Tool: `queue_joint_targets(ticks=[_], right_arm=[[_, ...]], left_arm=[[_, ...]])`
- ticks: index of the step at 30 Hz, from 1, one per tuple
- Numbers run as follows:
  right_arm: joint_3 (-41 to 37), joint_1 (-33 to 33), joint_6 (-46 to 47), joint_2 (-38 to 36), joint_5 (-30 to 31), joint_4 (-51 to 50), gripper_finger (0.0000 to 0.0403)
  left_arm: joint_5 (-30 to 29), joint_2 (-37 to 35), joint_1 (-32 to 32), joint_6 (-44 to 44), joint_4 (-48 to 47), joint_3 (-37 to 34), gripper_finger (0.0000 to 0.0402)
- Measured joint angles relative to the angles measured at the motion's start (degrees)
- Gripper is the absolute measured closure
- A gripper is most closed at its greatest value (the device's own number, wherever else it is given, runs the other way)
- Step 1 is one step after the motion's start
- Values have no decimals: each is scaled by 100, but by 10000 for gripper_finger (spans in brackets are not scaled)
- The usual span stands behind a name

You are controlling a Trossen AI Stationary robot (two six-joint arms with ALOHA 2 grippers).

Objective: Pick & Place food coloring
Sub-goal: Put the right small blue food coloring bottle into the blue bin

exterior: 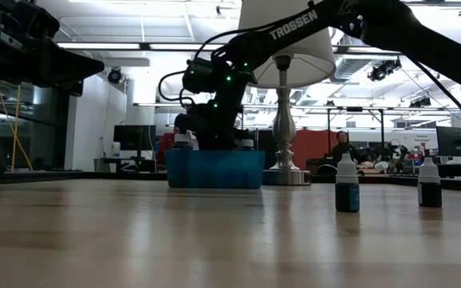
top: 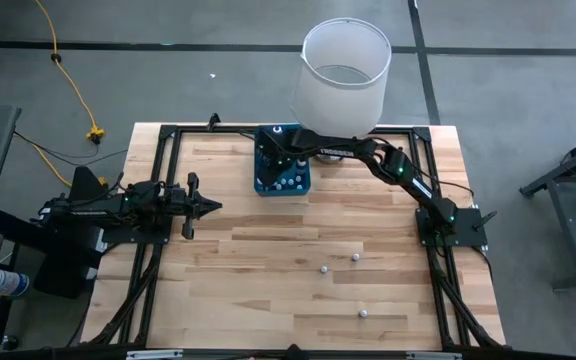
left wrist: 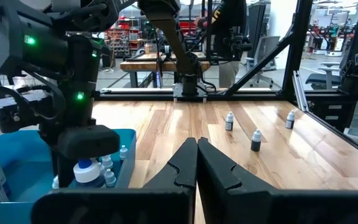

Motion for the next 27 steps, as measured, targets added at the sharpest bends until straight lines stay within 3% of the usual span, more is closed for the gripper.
queue_joint_targets(ticks=[27], right_arm=[[2,185,-126,-31,163,417,228]], left_arm=[[0,0,0,1,-1,0,401]])
